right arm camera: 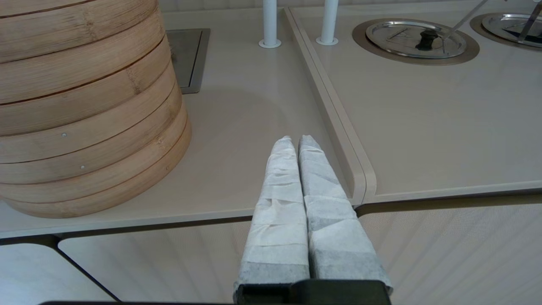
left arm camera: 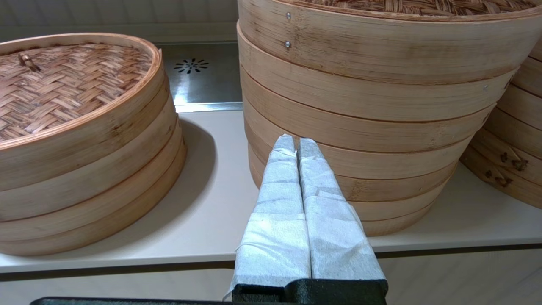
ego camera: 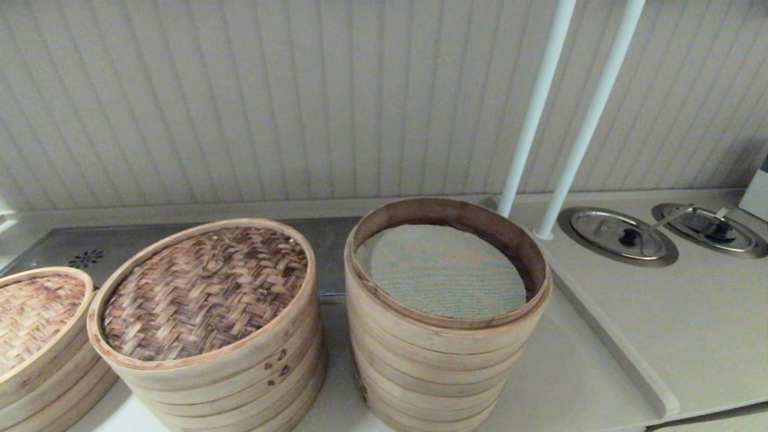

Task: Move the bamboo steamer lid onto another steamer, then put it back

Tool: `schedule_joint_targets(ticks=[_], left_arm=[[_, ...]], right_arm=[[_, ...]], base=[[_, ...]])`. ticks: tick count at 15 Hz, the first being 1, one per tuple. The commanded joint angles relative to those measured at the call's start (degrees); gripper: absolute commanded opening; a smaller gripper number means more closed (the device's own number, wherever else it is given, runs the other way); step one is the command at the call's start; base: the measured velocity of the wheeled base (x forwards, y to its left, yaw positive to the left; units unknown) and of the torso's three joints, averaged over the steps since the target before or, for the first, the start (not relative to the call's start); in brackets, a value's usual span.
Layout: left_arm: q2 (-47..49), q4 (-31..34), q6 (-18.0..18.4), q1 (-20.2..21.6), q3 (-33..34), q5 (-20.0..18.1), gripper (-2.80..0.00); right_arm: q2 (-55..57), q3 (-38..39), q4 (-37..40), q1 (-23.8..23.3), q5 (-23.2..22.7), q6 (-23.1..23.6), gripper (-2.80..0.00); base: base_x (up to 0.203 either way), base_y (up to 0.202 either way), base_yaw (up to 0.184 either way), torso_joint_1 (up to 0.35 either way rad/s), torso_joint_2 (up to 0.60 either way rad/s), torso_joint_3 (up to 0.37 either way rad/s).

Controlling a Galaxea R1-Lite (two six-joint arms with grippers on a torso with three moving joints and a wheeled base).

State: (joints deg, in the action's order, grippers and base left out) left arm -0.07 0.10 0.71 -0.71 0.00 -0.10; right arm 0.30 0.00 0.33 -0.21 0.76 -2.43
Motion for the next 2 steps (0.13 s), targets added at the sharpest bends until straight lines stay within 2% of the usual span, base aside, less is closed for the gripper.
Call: schedule_joint_targets(ticks=[1,2], left_arm=[[0.0,0.0,0.0,0.0,0.0,0.0,-2.8],[0.0,0.0,0.0,0.0,0.0,0.0,-2.8]], right_arm=[[0.0,0.2,0.0,0.0,0.0,0.0,-2.8],[0.0,0.2,0.0,0.0,0.0,0.0,-2.8]], base=[[0.0,0.0,0.0,0.0,0.0,0.0],[0.0,0.0,0.0,0.0,0.0,0.0]])
